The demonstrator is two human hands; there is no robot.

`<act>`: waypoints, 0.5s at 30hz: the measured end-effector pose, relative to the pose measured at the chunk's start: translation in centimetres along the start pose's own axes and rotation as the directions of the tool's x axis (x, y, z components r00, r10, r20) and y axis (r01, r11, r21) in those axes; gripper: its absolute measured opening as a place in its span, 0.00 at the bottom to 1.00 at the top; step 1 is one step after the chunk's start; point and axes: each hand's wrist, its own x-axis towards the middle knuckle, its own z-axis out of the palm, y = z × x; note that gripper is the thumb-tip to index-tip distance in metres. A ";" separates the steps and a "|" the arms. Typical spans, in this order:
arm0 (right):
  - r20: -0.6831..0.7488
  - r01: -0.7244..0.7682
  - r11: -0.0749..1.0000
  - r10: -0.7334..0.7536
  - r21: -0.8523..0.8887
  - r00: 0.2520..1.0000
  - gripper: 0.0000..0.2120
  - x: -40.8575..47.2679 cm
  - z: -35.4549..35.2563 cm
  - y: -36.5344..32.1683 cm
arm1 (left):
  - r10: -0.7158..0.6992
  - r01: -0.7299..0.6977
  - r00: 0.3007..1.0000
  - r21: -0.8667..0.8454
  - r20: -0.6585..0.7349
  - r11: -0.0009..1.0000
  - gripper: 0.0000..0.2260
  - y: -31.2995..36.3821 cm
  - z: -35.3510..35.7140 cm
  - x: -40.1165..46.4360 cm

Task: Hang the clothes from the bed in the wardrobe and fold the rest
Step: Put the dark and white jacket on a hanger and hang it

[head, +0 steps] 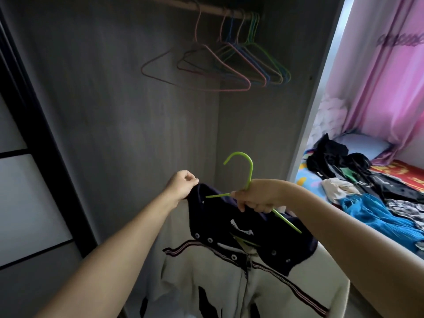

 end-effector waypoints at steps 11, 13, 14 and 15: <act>-0.190 0.331 0.930 -0.300 0.158 0.935 0.09 -1.0 -3.3 -4.0 | 0.535 -0.543 0.840 0.127 0.097 0.830 0.14 5.4 -0.4 -3.1; -0.169 0.353 0.921 -0.327 0.165 0.930 0.12 -1.1 -3.7 -2.9 | 0.497 -0.502 0.865 0.123 0.070 0.856 0.16 5.1 -1.2 -2.4; -0.130 0.340 0.929 -0.323 0.143 0.937 0.12 -1.2 -3.8 -2.0 | 0.482 -0.486 0.874 0.095 0.059 0.869 0.16 5.2 -1.5 -2.3; -0.089 0.320 0.942 -0.312 0.099 0.946 0.12 -1.3 -3.7 -1.2 | 0.475 -0.477 0.879 0.072 0.047 0.876 0.17 5.3 -2.0 -2.1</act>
